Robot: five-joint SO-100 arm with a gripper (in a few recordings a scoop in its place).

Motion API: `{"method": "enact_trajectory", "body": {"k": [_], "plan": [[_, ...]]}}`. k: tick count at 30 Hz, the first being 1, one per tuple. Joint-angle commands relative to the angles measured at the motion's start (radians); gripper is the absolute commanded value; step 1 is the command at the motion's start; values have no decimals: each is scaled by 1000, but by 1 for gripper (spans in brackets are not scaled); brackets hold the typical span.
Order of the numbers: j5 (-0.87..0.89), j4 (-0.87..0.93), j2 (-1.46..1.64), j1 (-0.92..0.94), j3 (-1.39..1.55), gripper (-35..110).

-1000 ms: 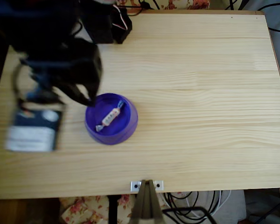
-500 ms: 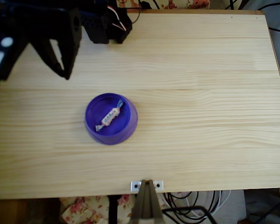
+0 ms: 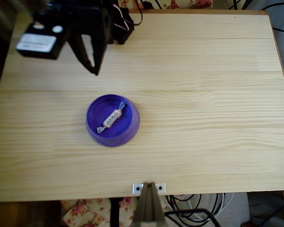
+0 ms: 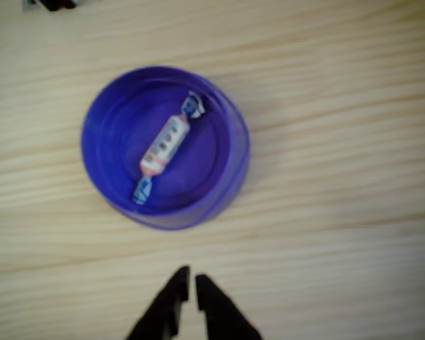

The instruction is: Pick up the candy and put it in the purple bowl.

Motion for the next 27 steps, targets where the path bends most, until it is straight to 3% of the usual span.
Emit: {"method": "enact_trajectory", "body": {"k": [1,10,27], "plan": [[2,-17,34,-8,29,-1],[-52,-87,81,-18,242,-1],[-52,-87,81,-23,242,-1]]}}
